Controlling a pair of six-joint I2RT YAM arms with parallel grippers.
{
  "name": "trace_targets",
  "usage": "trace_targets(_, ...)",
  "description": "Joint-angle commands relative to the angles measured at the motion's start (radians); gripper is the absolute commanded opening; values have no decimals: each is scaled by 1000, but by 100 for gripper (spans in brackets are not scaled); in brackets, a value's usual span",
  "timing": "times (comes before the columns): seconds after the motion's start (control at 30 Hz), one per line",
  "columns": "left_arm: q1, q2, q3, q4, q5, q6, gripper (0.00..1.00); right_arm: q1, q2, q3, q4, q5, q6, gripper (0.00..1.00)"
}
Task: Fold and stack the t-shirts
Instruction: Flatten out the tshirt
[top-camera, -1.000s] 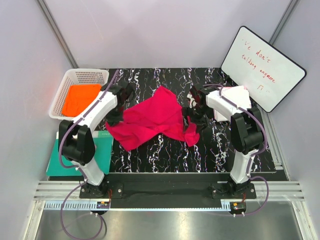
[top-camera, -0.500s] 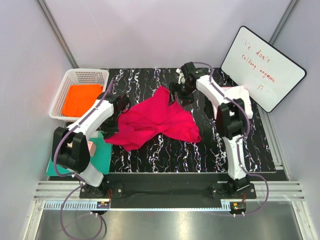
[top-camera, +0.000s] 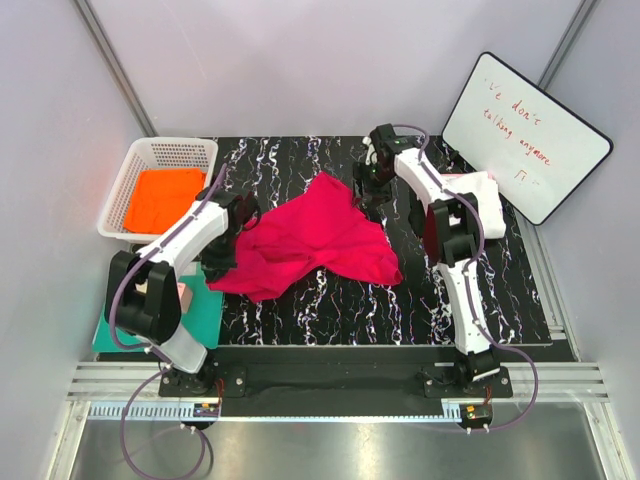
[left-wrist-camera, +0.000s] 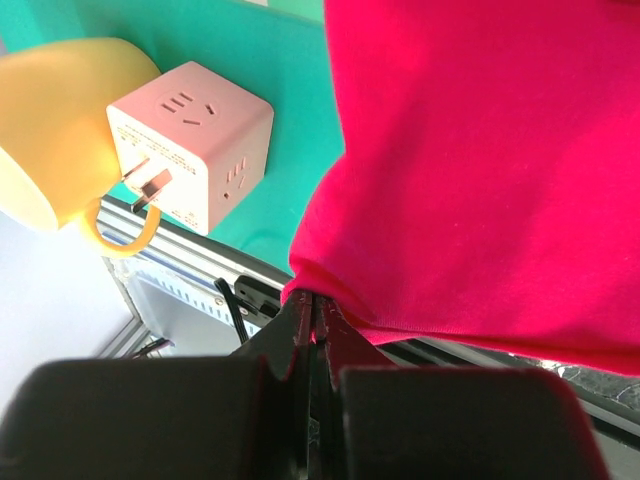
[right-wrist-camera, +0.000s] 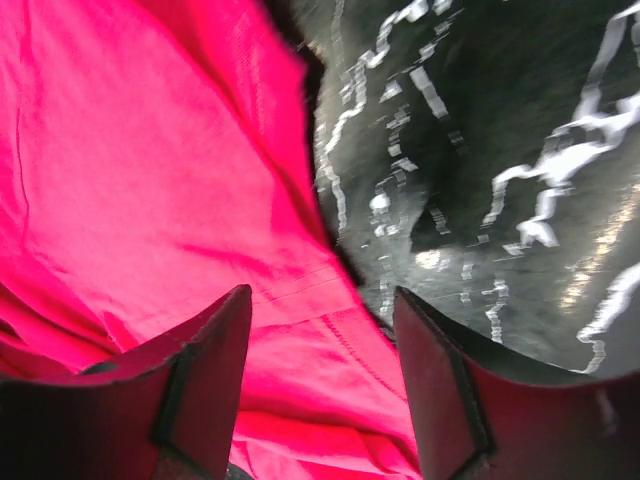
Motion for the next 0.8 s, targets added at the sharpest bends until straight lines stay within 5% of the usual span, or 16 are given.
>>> trace_targets(0.0,2,26,13,2,-12,3,0,-6,21,30,5,-4,-3,64)
trace_targets(0.37,2,80,61,3,-26,24,0,-7,49,-5,-1,-108,7,57)
trace_targets(0.47,2,92,71,5,-27,29,0,-7,58,-2,-1,-117,12,42)
trace_targets(0.6,2,100,78,7,-35,30,0,-7,62,-3,-1,-139,18,3)
trace_targets(0.77,2,108,82,6,-44,32,0,-7,33,0,-5,-114,18,0)
